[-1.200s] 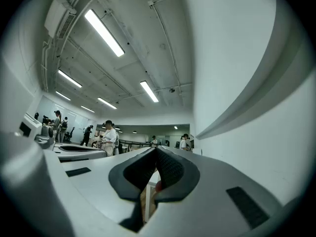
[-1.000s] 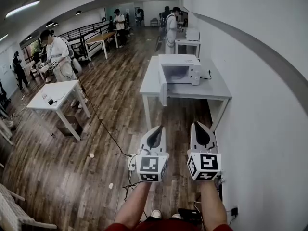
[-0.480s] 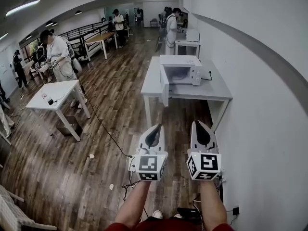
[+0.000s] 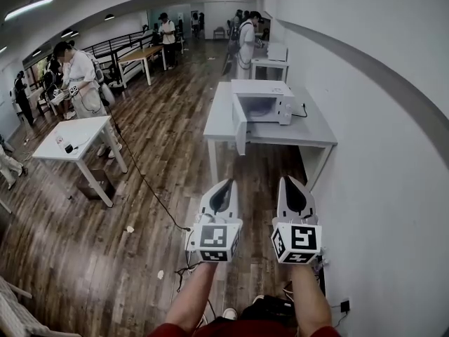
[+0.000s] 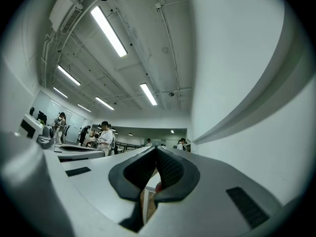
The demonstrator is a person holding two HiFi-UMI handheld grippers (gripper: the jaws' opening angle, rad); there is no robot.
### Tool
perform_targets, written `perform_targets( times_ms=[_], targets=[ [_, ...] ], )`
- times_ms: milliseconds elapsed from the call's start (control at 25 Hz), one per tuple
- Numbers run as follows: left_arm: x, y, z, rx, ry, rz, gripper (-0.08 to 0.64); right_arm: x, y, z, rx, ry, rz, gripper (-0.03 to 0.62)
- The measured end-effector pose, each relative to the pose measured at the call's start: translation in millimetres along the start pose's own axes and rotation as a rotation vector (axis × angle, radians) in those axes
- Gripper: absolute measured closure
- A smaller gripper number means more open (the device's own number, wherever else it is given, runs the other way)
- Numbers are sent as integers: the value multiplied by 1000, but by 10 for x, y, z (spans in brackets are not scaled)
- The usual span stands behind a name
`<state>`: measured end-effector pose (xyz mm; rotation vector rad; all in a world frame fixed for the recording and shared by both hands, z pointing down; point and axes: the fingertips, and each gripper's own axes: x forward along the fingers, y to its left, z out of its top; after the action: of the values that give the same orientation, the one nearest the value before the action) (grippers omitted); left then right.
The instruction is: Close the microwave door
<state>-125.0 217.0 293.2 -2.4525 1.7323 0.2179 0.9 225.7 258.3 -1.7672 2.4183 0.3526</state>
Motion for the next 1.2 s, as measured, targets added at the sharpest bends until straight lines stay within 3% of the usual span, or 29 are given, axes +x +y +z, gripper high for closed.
perform_targets(
  times_ms=[360,840,1200],
  targets=[
    [515,-19,-221,11,25,-10,534,398,-302,-266,17,4,-3,565],
    [1849,-178,-404,22,11,-10,534,1355,-1192,-598,14,-5,-6,566],
    [2550,-196,-495,34,20,36,534,1953,-1657,-798,47,6,34,566]
  ],
)
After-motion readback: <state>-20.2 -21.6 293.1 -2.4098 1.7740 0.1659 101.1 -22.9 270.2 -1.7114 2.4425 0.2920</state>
